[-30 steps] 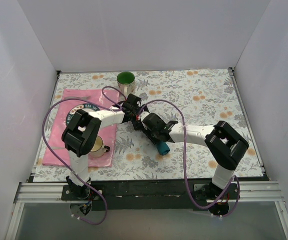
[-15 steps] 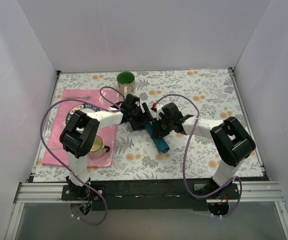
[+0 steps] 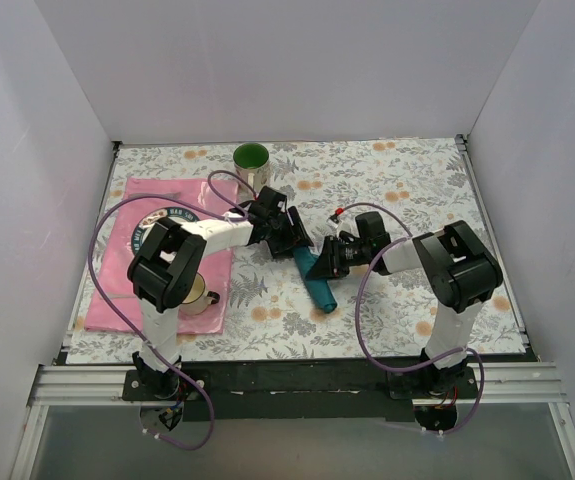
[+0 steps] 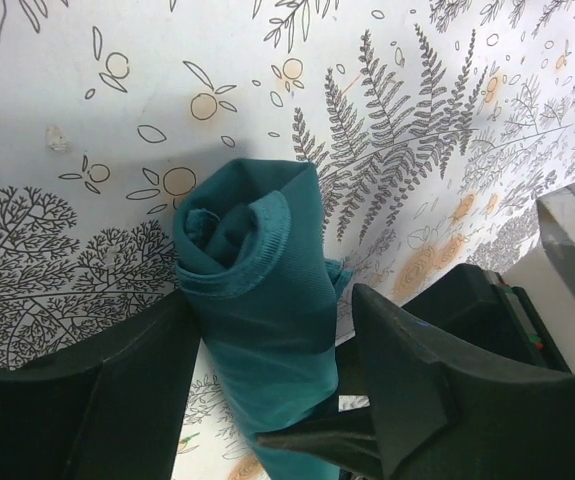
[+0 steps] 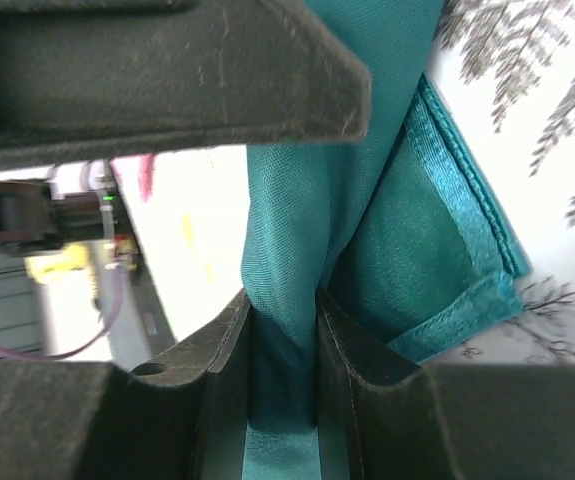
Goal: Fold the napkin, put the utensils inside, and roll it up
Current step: Roll the napkin with the utensil
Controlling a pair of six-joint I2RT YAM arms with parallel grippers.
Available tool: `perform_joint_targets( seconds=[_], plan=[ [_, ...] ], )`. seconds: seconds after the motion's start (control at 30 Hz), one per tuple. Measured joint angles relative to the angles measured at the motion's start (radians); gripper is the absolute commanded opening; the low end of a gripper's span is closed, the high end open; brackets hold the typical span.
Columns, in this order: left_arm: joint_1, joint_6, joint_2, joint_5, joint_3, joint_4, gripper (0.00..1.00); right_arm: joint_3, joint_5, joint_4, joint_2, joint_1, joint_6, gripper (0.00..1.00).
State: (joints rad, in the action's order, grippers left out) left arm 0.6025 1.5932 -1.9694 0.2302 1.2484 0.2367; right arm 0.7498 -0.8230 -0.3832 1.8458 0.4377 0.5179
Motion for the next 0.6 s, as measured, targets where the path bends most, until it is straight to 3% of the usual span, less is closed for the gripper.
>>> perform_joint_targets(
  seconds=[0.1, 0.23, 0.4, 0.6],
  plan=[
    [0.003, -0.005, -0.003, -0.011, 0.002, 0.004, 0.46, -0.027, -0.043, -0.085, 0.016, -0.007, 0.068, 0.35],
    [0.005, -0.008, -0.006, -0.014, 0.002, 0.005, 0.44, -0.032, -0.069, -0.112, 0.018, -0.011, 0.1, 0.51],
    [0.008, -0.012, -0.005, -0.021, 0.001, 0.004, 0.43, 0.016, 0.013, 0.098, -0.049, -0.005, -0.043, 0.66],
    [0.008, -0.011, 0.0, -0.021, -0.011, -0.01, 0.43, 0.1, 0.31, 0.39, -0.227, 0.075, -0.22, 0.8]
  ],
)
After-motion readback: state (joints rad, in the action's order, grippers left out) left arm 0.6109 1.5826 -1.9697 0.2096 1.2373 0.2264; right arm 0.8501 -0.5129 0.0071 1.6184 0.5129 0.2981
